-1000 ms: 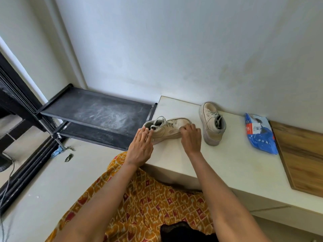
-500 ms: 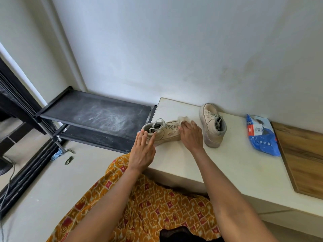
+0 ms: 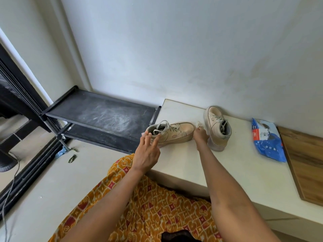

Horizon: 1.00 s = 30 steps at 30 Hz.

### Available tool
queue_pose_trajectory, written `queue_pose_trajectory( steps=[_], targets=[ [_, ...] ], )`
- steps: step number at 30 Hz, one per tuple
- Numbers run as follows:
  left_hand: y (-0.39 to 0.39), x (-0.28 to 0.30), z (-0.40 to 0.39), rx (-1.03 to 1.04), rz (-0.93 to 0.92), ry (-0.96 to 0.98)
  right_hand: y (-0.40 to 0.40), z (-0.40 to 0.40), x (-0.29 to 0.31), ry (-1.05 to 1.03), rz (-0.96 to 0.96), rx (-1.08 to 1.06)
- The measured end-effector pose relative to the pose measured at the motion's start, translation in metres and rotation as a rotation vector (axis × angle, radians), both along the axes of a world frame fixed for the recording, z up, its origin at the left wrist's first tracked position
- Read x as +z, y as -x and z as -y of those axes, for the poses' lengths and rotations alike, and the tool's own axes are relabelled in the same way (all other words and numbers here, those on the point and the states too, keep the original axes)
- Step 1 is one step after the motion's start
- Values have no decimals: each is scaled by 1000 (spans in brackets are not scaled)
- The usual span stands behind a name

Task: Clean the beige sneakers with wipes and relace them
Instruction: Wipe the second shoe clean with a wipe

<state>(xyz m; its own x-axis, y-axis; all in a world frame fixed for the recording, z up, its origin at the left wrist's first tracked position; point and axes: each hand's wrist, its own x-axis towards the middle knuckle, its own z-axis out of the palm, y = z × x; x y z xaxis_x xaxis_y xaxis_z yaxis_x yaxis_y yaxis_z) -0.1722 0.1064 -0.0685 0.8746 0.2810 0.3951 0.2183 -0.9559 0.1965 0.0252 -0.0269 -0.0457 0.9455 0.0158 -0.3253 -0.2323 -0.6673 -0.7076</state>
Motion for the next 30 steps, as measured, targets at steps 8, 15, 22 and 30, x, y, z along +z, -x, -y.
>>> queue_pose_trajectory(
  steps=[8,15,22,30],
  targets=[
    [-3,11,-5,-43,66,185,47,-4,-29,-60,225,-237],
    [0,14,4,-71,29,144,124,-62,-35,-262,269,-189],
    [5,28,-2,-109,62,128,151,-40,-29,-337,196,94],
    [-5,25,-38,-7,195,468,97,-11,-13,-301,188,-88]
  ],
)
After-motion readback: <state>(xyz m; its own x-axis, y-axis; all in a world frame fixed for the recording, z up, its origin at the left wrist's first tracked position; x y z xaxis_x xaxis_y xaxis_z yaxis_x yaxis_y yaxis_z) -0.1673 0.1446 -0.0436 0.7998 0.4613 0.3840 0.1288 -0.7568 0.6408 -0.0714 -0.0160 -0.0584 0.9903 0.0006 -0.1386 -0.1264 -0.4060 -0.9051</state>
